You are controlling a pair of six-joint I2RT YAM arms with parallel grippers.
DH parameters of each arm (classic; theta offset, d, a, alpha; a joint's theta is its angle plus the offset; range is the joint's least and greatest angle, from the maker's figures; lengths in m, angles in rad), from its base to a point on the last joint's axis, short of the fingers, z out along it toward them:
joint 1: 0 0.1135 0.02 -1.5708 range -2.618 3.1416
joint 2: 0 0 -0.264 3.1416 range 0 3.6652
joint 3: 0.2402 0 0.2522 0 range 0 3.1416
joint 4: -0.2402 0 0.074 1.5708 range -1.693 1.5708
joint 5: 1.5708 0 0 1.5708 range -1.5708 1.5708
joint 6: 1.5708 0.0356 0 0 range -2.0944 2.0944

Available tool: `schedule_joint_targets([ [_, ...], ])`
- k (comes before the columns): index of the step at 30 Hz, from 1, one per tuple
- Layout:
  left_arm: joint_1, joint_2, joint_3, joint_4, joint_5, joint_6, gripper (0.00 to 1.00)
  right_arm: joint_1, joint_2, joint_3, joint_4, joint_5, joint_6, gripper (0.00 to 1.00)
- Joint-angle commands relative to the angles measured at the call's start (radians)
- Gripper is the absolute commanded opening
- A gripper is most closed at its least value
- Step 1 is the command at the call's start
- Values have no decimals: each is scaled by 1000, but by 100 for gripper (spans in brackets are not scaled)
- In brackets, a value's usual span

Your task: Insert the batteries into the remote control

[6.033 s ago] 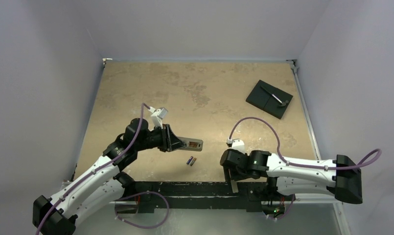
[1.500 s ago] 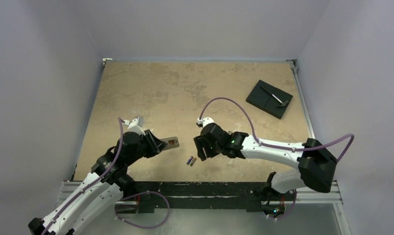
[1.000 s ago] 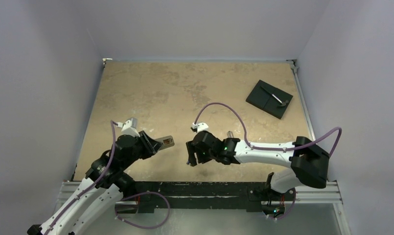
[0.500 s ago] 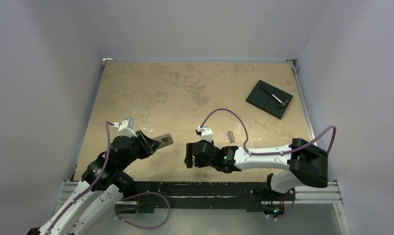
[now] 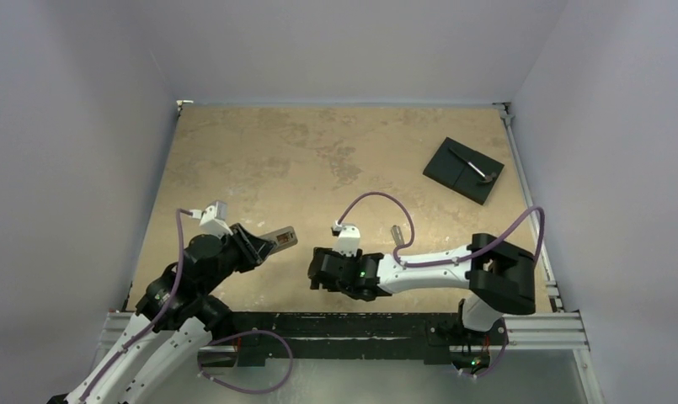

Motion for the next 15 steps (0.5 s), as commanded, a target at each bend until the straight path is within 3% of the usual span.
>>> schedule_joint_targets([
  [1, -4, -10, 52, 19, 1, 32, 0, 15, 65, 111, -151, 86, 123, 75],
  [15, -4, -24, 52, 24, 17, 39, 0, 27, 161, 196, -289, 117, 249, 70],
])
